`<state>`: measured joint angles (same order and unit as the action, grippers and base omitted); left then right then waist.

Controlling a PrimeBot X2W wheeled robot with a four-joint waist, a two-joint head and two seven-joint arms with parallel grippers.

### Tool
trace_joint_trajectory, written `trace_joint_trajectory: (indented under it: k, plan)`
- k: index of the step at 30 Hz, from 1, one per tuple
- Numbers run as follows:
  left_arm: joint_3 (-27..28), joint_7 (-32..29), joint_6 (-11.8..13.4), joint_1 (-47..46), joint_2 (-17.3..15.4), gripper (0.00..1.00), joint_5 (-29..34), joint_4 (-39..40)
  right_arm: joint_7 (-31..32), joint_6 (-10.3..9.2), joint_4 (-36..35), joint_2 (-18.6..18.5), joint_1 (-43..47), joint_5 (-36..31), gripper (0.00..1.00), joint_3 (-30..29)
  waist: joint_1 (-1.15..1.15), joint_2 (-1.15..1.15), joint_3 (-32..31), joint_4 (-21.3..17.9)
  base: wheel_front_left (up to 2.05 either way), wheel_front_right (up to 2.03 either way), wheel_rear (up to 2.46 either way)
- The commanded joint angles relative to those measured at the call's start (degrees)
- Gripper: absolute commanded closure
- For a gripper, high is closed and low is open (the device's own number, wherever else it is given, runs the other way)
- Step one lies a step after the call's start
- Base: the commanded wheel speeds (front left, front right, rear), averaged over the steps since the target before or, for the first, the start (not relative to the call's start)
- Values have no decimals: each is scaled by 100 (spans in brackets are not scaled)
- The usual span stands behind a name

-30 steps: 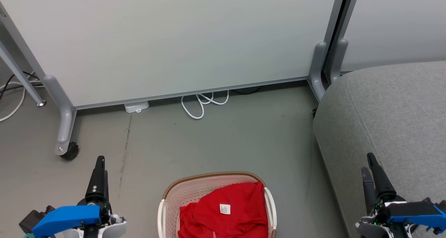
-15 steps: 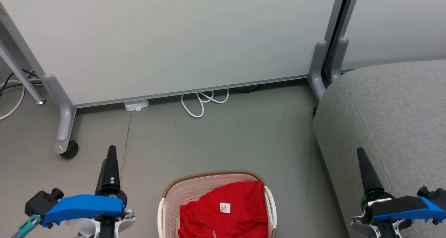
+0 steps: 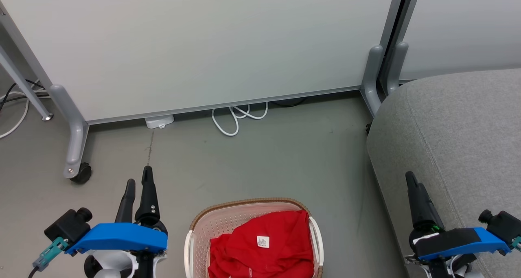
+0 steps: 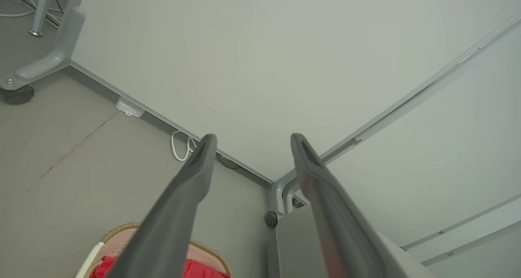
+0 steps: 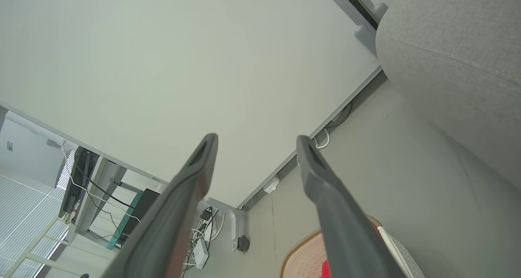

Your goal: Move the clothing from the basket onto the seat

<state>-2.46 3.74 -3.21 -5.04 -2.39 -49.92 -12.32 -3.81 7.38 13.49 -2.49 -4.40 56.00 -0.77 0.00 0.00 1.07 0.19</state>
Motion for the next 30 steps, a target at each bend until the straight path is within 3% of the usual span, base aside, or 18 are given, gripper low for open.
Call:
trace_joint_trajectory:
  k: [1,30]
  plan:
    - [-63,78,27,-181,-46,0,306,65,-72,8,-81,-37,-130,-229,0,37,0,0,4,1,0,0,0]
    - [-579,543,-138,-251,-52,0,2250,-85,-535,12,0,-46,-166,-2013,0,324,0,0,42,37,0,0,0]
